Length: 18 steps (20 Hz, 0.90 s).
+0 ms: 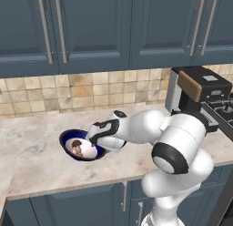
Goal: Place the bowl containing the shrimp and mushroom in the microwave. Close the microwave door and press the start button to microwave the meal.
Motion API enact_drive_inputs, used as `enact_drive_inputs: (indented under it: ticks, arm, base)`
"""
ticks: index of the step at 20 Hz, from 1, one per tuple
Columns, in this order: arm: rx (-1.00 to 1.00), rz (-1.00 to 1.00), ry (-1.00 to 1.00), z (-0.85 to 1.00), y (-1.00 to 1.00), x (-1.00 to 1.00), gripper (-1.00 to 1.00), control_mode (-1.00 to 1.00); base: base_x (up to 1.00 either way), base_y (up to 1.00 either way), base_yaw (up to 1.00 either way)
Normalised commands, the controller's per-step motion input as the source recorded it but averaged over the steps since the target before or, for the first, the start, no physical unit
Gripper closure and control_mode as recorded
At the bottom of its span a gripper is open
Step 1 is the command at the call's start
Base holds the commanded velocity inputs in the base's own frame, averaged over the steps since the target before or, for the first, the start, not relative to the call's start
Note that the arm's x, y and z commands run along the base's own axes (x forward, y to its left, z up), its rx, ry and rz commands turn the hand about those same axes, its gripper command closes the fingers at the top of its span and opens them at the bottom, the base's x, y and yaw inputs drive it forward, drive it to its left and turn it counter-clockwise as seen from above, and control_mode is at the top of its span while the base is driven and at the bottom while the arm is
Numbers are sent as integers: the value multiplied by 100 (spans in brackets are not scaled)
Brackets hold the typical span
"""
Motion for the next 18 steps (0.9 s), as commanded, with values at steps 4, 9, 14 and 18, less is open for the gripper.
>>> enact_drive_inputs:
  ticks: [4, 9, 14, 18]
  arm:
    - [0, 0, 0, -3, 24, 7, 100, -100]
    - [0, 0, 0, 8, 1, 0, 100, -100]
    - [0, -1, 0, 31, -3, 0, 100, -100]
    - [0, 0, 0, 9, -2, 2, 100, -100]
  base:
    - [0, 0, 0]
    - [0, 0, 0]
    - [0, 0, 0]
    - [0, 0, 0]
